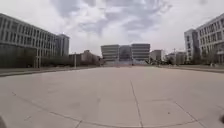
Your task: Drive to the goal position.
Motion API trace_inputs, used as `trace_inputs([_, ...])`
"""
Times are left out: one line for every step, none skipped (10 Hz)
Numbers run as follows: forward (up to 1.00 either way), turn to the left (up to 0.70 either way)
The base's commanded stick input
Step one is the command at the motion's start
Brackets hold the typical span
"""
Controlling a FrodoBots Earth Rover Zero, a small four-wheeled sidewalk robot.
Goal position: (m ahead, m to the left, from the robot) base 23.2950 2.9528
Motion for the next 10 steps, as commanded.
trace_inputs([0.7,0.02])
trace_inputs([0.7,0.02])
trace_inputs([0.7,0.02])
trace_inputs([0.7,0.03])
trace_inputs([0.7,0.21])
trace_inputs([0.7,0.35])
trace_inputs([0.7,0.35])
trace_inputs([0.7,0.35])
trace_inputs([0.7,0.35])
trace_inputs([0.7,0.29])
